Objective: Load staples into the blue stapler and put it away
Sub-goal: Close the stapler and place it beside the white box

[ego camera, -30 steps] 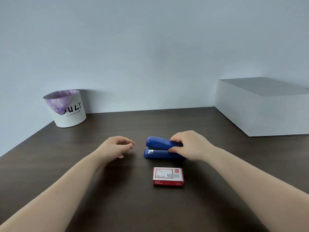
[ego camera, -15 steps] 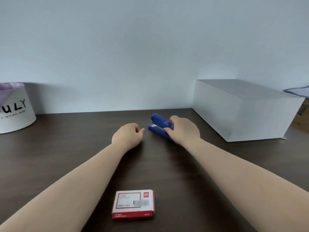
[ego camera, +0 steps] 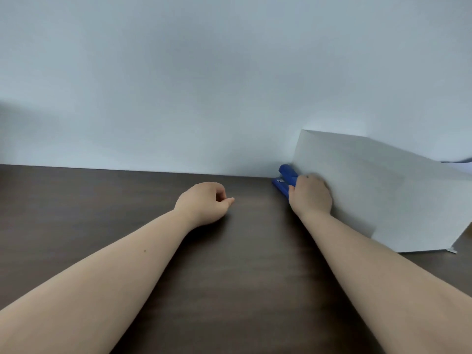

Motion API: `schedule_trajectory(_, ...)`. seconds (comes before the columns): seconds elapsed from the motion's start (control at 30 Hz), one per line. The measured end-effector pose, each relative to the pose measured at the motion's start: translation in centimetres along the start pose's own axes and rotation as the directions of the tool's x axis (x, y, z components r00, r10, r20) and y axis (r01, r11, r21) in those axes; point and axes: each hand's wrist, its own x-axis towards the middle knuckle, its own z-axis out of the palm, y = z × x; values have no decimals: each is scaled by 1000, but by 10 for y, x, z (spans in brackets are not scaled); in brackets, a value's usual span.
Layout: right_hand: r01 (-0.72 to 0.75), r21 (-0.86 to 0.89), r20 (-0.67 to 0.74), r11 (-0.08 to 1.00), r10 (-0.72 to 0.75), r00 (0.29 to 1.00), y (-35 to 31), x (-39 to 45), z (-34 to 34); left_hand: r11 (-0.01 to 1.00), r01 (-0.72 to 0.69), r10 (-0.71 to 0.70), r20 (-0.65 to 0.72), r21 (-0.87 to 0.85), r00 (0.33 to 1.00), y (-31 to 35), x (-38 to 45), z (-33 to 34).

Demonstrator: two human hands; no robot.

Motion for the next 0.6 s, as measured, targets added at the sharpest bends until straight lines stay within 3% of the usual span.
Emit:
schedule_trajectory(0.23,107,-223,11,969,-107,994,-9,8,-1,1000,-24,24,7,-6,1000,0,9,3)
schedule_trajectory(0.6,53,-101,19,994,-51,998,-7,3,0,999,-32,33,10,-13,999,1,-1,0)
